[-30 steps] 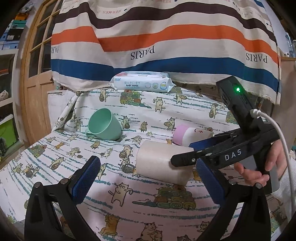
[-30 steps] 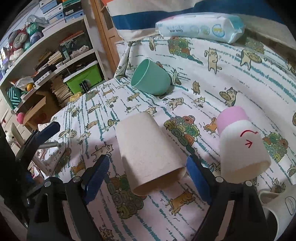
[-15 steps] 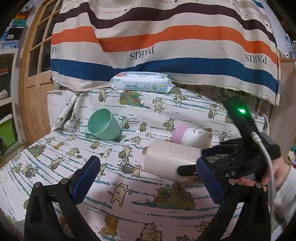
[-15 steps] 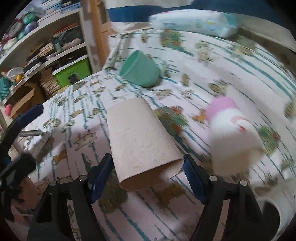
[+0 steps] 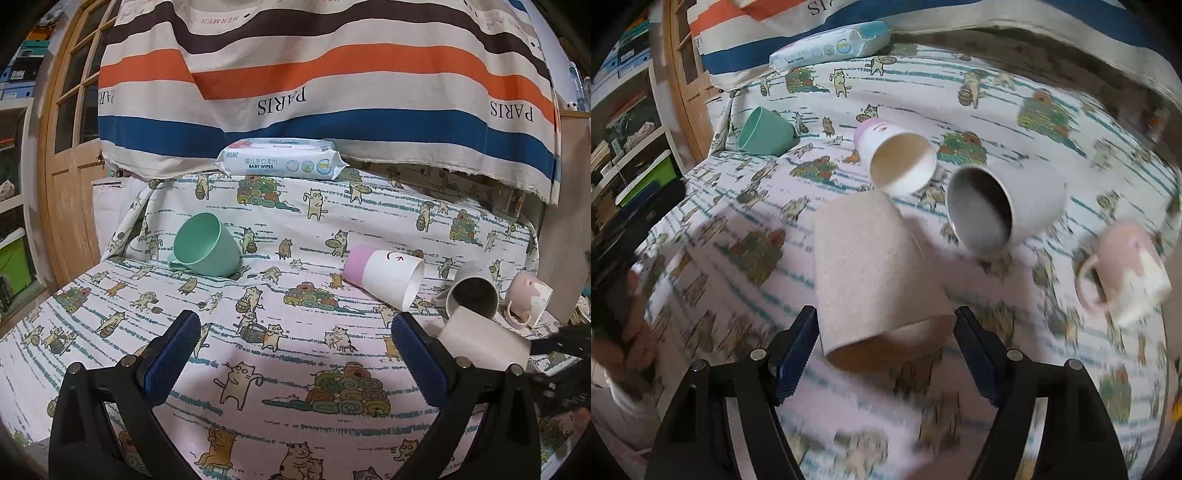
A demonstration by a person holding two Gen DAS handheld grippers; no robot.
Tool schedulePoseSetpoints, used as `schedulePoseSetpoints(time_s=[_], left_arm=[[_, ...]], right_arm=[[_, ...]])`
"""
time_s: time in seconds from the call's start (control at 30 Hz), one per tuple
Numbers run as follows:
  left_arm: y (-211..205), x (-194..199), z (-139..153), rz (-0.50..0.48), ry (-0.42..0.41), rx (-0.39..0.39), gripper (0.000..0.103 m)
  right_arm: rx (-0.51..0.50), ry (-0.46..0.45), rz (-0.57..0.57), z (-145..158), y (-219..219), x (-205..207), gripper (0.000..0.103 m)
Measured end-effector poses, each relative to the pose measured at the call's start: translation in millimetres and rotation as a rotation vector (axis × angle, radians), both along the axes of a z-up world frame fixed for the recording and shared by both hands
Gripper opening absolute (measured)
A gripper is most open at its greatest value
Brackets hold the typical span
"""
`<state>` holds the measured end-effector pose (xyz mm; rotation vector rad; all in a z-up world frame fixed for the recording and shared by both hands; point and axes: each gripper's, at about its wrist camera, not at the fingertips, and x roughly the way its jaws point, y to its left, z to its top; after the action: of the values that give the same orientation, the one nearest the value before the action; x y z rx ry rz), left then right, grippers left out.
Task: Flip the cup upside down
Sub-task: 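Carry the beige cup with the right tool toward the grey cup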
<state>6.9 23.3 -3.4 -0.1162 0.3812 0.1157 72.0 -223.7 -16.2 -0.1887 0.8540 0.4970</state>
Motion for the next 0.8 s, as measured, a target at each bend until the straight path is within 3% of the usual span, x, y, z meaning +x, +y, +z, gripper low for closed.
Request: schedulePoseSetpoints(time_s=[0.23,0.53,0.6,0.63,0.8], left_arm=[[-0.5,1.0,-0.2,-0.005,0.003,0.002,0.103],[-2.9,1.9,0.0,-0.015,0.002,0.004,0.103],[-3.4,1.4,0.4,-0.017,-0.002,0.004,0.103],[-3.8,1.0,0.4,-0.017,-0.004,0.005,0.103],[-3.8,-0.4,0.7,-0.023,-0.009,0.007,0.103]], right_arm=[[-0.001,-0.023,-0.003,8.3,3.2,-12.1,0.081],[-0.052,-0.025,-0.018,5.0,25.9,20.5,0.081],[-0.057,-0.009,-0.04,-0.7,27.0,25.4,0.08],[-0.053,-0.002,-0.05,-3.1,27.3,27.5,0.074],[0.006,0.044,-0.17,-4.8,25.7,32.3,0.072]])
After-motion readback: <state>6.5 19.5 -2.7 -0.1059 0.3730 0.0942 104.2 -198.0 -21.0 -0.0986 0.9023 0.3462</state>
